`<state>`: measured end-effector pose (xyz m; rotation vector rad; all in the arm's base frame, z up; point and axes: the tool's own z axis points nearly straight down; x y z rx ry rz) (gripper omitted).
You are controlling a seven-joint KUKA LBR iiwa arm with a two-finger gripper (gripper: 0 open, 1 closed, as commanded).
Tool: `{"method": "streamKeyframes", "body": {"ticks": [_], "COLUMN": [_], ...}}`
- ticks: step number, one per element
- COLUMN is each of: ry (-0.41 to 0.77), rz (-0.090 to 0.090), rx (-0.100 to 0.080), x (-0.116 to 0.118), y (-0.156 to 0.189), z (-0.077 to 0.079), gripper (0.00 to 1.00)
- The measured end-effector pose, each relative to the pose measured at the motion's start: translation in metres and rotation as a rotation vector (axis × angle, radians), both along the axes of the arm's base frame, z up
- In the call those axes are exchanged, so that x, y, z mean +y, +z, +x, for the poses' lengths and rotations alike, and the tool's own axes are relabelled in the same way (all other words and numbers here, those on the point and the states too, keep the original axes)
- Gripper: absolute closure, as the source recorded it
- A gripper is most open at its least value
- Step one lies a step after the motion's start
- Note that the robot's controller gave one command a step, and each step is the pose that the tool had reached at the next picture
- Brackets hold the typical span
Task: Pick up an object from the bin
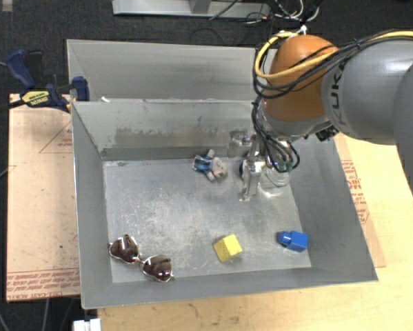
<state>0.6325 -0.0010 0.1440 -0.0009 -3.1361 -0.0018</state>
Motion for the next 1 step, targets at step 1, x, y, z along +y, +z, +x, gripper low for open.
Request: {"method": "streamKeyframes", "body": {"ticks": [1], "ry": [0.000], "rz": [0.000], "rx": [-0.008], "x": [0.0000], "y": [0.0052], "z": [0.0017], "gripper": [0.00]}}
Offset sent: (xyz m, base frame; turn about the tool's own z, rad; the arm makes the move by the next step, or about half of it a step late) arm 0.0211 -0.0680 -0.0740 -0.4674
